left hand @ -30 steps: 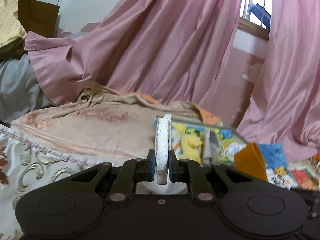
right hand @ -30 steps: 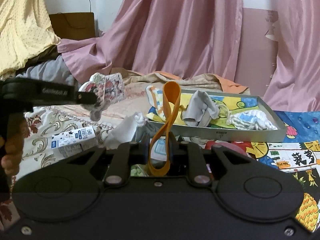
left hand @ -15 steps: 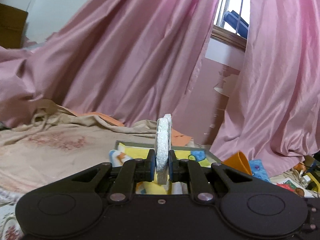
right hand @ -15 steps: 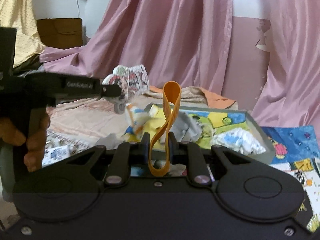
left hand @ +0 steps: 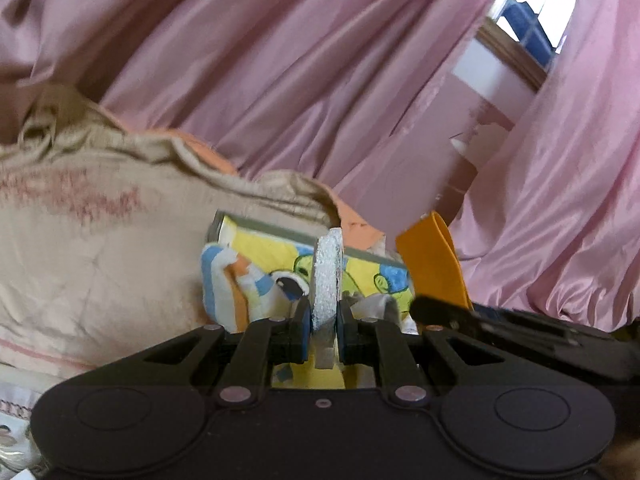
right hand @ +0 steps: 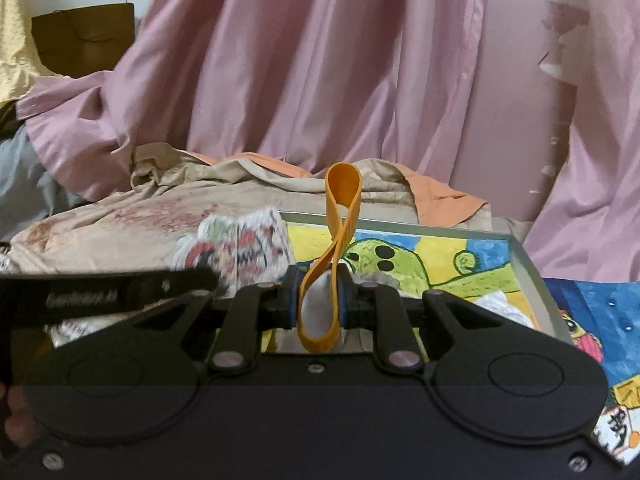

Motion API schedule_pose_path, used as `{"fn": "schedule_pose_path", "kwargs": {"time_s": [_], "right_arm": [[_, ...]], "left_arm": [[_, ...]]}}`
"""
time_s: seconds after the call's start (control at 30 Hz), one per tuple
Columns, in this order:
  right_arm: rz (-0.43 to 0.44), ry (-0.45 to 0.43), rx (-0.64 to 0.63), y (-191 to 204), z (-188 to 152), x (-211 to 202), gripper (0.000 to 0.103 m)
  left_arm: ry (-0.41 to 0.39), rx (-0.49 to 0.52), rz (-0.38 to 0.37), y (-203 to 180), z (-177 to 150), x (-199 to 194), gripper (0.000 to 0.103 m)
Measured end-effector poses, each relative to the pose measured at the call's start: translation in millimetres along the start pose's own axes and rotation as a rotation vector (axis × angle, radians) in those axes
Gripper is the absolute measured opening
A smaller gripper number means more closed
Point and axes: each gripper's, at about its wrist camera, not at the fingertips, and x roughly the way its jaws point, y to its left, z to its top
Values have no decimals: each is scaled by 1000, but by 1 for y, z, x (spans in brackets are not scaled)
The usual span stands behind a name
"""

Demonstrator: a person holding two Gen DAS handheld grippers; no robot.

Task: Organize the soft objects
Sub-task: 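Carry the cartoon-print cloth with the left gripper into the tray while the right gripper carries the orange band, then open both grippers to release the cloth and orange band into the tray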

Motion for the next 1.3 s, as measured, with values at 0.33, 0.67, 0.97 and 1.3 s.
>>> {"fn": "schedule_pose_path", "kwargs": {"time_s": [0.33,0.67,0.97,1.3], "right_arm": [[-7,121,-45,17,9,76,11],[-15,218,-24,24,0,111,11],[-28,245,-42,31,-2,119,13],[-33,218,-49,28,3,109,21]], "left_arm": [[111,-146,-8,31,-4,27,13],[153,-207,20,39,-3,36,15],[167,-250,47,44,-1,40,19],[178,-252,65,46,6,35,27]]}}
